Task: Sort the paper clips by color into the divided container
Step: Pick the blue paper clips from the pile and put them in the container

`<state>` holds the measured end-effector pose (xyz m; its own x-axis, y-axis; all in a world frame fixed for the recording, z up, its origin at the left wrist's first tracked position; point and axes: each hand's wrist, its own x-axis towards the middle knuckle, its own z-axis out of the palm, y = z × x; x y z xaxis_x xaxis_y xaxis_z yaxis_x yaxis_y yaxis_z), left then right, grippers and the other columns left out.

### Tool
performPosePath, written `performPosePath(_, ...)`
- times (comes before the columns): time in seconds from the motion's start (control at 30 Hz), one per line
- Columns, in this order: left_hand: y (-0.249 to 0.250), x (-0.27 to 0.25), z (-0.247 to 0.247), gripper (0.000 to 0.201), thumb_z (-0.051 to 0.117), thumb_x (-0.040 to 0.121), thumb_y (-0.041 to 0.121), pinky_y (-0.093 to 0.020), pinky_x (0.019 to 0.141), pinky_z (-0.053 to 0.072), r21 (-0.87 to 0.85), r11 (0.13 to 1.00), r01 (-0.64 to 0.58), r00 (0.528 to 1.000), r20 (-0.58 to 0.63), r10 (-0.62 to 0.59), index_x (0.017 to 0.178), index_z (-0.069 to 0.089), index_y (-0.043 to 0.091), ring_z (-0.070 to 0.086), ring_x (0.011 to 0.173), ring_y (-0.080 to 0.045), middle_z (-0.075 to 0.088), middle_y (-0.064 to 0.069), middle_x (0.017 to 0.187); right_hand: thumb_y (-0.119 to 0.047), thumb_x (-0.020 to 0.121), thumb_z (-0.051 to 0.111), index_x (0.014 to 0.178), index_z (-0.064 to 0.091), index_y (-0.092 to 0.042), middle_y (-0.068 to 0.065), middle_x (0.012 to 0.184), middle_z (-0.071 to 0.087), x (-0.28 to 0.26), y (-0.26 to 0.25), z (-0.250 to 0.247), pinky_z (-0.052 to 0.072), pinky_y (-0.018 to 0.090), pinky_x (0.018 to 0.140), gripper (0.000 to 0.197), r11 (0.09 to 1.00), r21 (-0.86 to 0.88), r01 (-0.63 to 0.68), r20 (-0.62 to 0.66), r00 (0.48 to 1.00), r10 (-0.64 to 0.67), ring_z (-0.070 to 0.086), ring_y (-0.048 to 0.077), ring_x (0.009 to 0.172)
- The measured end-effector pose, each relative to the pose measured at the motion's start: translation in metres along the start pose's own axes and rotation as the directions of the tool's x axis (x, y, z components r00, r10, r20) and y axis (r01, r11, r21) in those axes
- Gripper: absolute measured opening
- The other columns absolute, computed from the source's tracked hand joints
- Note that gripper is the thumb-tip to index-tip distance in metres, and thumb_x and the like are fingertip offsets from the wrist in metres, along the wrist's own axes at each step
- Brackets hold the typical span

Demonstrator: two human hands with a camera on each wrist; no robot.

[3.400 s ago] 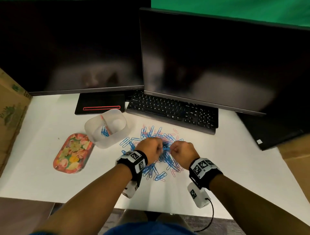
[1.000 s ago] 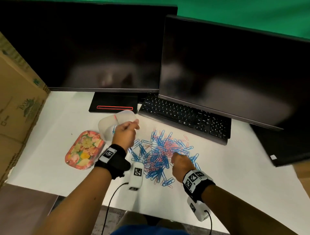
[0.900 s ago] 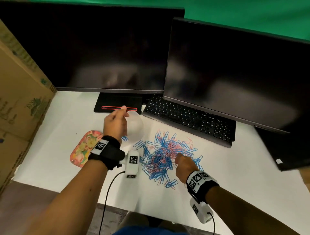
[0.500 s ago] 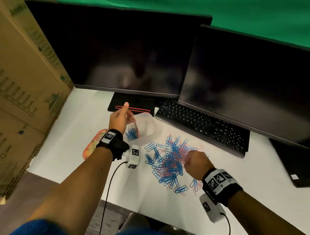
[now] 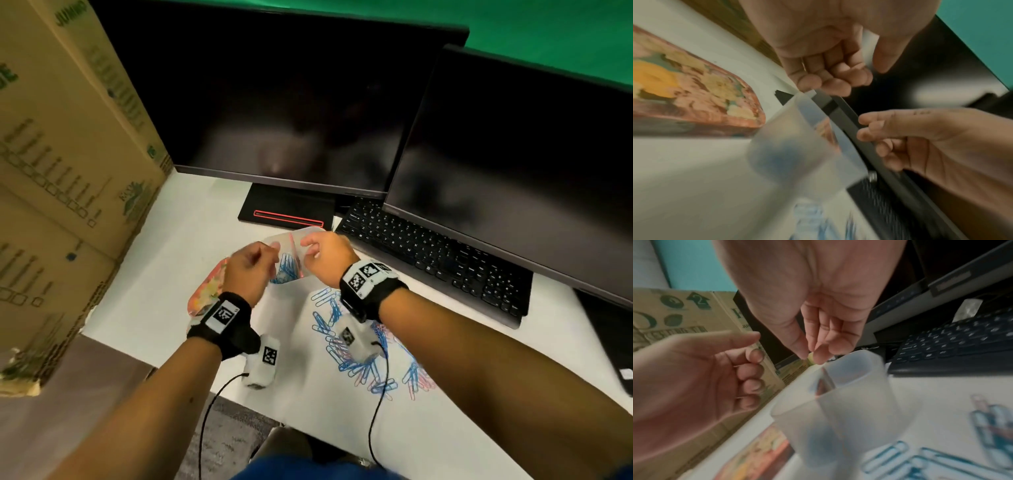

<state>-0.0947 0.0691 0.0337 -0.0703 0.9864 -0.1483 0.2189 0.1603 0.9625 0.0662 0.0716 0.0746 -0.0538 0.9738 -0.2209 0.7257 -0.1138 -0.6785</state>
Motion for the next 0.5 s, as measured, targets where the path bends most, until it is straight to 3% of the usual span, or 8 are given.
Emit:
performPosePath(0.07,-0.010,-0.011,0.007,0.031,0.063,0.089,0.020,-0.024,0.060,0.041,0.087,0.995,-0.045,0.986,0.165,0.030,0.058,0.058,0.020,0.046,0.052,-0.011,0.054,0.001,0.054,-0.008,0.088,0.050,0.111,0.068,-0.015,0.005,0.108,0.067,-0.009,0.025,-0.009,0.049,0.023,0.088,0.029,0.998,-0.046,-0.047,0.021,0.999,0.048,0.062,0.021,0.099)
performPosePath(0.13,-0.023,-0.022,0.018,0.021,0.067,0.086,0.021,-0.022,0.059,0.044,0.233,0.963,-0.137,0.937,0.345,0.050,0.066,0.061,0.021,0.049,0.053,-0.009,0.058,0.001,0.058,-0.011,0.088,0.052,0.107,0.068,-0.019,0.002,0.105,0.068,-0.024,0.060,-0.018,0.051,0.025,0.086,0.026,0.988,-0.116,-0.106,0.065,0.991,0.114,0.064,0.018,0.095)
performPosePath(0.2,-0.035,-0.030,0.031,0.007,0.066,0.084,0.021,-0.022,0.062,0.046,0.427,0.849,-0.311,0.872,0.484,0.076,0.078,0.065,0.024,0.054,0.059,-0.008,0.060,0.006,0.066,-0.012,0.087,0.052,0.103,0.068,-0.020,0.001,0.104,0.070,-0.043,0.091,-0.023,0.050,0.024,0.083,0.025,0.967,-0.222,-0.127,0.113,0.981,0.155,0.066,0.018,0.094)
performPosePath(0.27,-0.046,-0.032,0.044,0.016,0.060,0.084,0.016,-0.026,0.072,0.048,0.542,0.695,-0.472,0.796,0.600,0.072,0.096,0.068,0.024,0.060,0.077,-0.015,0.060,0.007,0.084,-0.014,0.085,0.052,0.100,0.069,-0.020,0.003,0.102,0.071,-0.061,0.116,-0.024,0.046,0.022,0.080,0.023,0.943,-0.298,-0.147,0.151,0.968,0.199,0.065,0.021,0.094)
performPosePath(0.37,-0.059,-0.027,0.057,0.037,0.058,0.085,0.015,-0.032,0.089,0.045,0.657,0.484,-0.578,0.735,0.677,-0.042,0.120,0.061,0.027,0.051,0.112,-0.022,0.054,0.000,0.117,-0.020,0.086,0.052,0.097,0.068,-0.020,0.003,0.099,0.071,-0.083,0.140,-0.018,0.046,0.024,0.077,0.019,0.929,-0.323,-0.179,0.156,0.958,0.239,0.065,0.023,0.093)
performPosePath(0.43,-0.064,-0.023,0.061,0.035,0.061,0.085,0.023,-0.034,0.093,0.043,0.683,0.399,-0.611,0.723,0.687,-0.068,0.120,0.060,0.027,0.048,0.117,-0.024,0.052,-0.001,0.121,-0.023,0.086,0.054,0.097,0.067,-0.021,0.003,0.098,0.071,-0.090,0.148,-0.014,0.050,0.028,0.079,0.017,0.929,-0.315,-0.193,0.142,0.958,0.248,0.065,0.024,0.092)
performPosePath(0.5,-0.066,-0.022,0.063,0.024,0.062,0.085,0.028,-0.035,0.089,0.044,0.690,0.347,-0.635,0.722,0.690,-0.051,0.109,0.064,0.024,0.050,0.112,-0.025,0.053,-0.001,0.115,-0.025,0.086,0.054,0.094,0.067,-0.021,0.003,0.096,0.070,-0.089,0.147,-0.011,0.052,0.029,0.079,0.016,0.932,-0.304,-0.196,0.131,0.961,0.245,0.064,0.024,0.091)
